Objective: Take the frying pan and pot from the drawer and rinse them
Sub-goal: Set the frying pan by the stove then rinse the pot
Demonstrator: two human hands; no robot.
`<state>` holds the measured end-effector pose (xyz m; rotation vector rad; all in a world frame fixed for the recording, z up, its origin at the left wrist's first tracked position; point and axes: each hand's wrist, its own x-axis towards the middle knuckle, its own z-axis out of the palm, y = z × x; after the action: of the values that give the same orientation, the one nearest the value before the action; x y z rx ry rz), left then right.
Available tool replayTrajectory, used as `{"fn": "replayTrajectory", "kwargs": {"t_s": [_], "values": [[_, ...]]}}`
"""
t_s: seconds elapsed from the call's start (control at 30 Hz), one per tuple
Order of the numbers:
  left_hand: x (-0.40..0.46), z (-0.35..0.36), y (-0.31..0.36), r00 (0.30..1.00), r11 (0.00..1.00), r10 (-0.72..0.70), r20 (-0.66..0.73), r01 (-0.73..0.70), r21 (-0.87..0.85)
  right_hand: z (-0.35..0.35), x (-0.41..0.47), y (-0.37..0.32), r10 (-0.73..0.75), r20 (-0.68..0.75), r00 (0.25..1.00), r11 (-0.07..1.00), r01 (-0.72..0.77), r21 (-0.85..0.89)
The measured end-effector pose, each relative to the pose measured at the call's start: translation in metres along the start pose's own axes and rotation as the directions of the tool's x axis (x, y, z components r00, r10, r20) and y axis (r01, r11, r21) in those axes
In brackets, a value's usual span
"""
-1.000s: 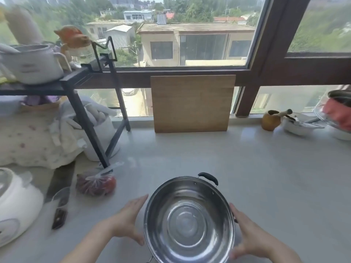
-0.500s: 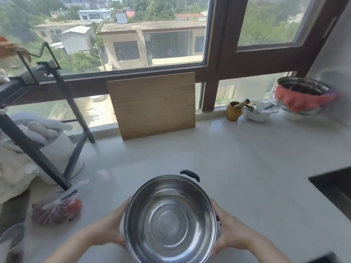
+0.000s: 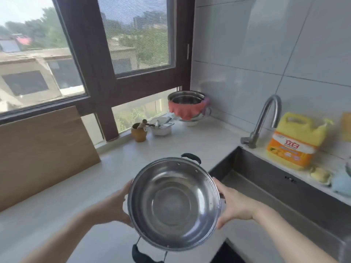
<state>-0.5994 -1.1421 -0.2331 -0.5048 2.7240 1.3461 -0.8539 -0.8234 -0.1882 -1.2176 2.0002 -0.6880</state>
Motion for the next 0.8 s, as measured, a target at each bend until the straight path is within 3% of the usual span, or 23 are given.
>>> {"fn": "replayTrajectory", "kwargs": {"t_s": [0.2,0.37,0.63,0.8], "values": [[0.134,0.05,0.118,0.979,0.99,0.138,0.149,-0.133,-0.046,-0.108,-0.048,0.095,0.117,-0.163,0.98,0.991,-0.125,-0.038],[0.232,0.104,0.169,0.947,0.99,0.144,0.289,-0.135,-0.05,-0.156,-0.088,0.172,0.251,-0.198,0.948,0.968,-0.246,0.048],[0.333,0.167,0.209,0.851,0.994,0.064,0.522,-0.099,0.04,-0.164,-0.111,0.277,0.449,-0.22,0.866,0.89,-0.411,0.2],[0.381,0.193,0.199,0.785,0.991,-0.001,0.619,-0.083,0.107,-0.148,-0.109,0.313,0.571,-0.196,0.797,0.811,-0.51,0.287]]}}
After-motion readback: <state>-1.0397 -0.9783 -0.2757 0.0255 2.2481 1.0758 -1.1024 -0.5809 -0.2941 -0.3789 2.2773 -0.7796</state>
